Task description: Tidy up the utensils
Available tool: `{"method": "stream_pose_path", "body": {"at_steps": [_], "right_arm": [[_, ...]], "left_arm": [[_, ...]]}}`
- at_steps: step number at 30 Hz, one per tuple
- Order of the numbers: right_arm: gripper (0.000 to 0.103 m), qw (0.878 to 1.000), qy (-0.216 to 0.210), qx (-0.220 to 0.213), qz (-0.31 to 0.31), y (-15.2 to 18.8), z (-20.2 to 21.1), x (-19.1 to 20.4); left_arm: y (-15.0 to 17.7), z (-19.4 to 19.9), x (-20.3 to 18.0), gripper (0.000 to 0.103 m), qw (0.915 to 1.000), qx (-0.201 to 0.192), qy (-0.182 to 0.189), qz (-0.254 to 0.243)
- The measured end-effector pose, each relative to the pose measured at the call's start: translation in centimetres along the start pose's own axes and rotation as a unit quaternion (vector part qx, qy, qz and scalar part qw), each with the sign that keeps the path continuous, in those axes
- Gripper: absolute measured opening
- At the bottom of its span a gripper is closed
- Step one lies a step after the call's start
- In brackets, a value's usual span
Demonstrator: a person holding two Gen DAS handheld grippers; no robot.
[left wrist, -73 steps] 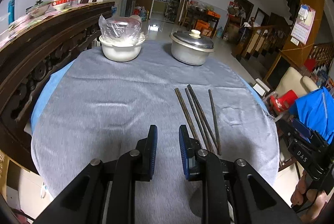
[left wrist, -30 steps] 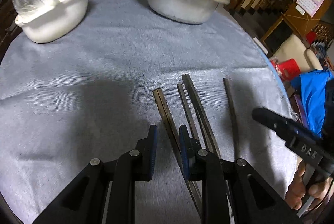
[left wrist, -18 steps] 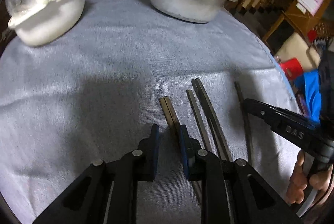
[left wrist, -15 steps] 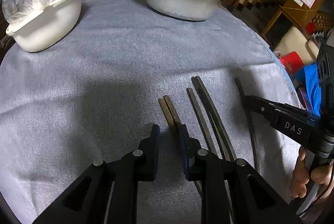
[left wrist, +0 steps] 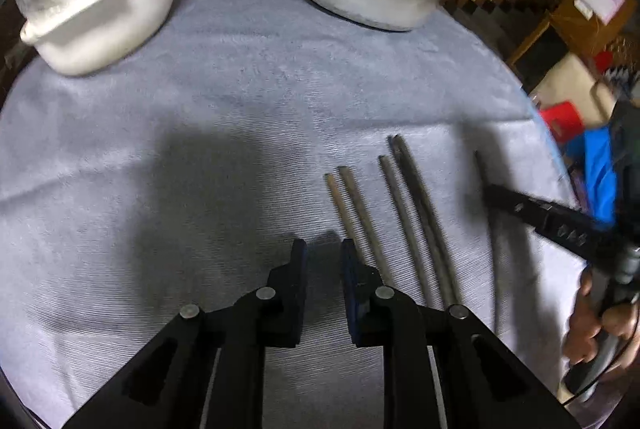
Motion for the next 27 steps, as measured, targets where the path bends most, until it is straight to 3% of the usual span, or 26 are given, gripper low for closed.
{"method": "stream_pose_path", "body": {"at_steps": [10,21,27], "right_arm": [[0.011,1.000,0.008,0.006,0.013,-0.1,-0.4,0.0],[0.011,1.000,0.008,0.001,0.020,0.0,-0.3,0.1],[0.011,1.000,0.003,0.003,0.019,0.0,-0.3,0.0]], "left_arm": [[-0.5,-0.5,-1.1,0.018,0.9999,-0.012,-0.009,0.001],[-0.2,-0.3,-1.0,0.018,0.9993,-0.006,0.023,0.029],[-0.1,-0.4,-1.4,0.015,0.9999,-0.012,-0.003,0.006]]}}
Point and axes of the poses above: each gripper's, at about its wrist camera, not at the fingertips, and z roughly against the way its jaws point, x to its left, y to its underside, the point moved 1 cm from there along -z, roughly the way its jaws point, and after that the axes turned 7 degrees about -y, right-handed, at the moved point
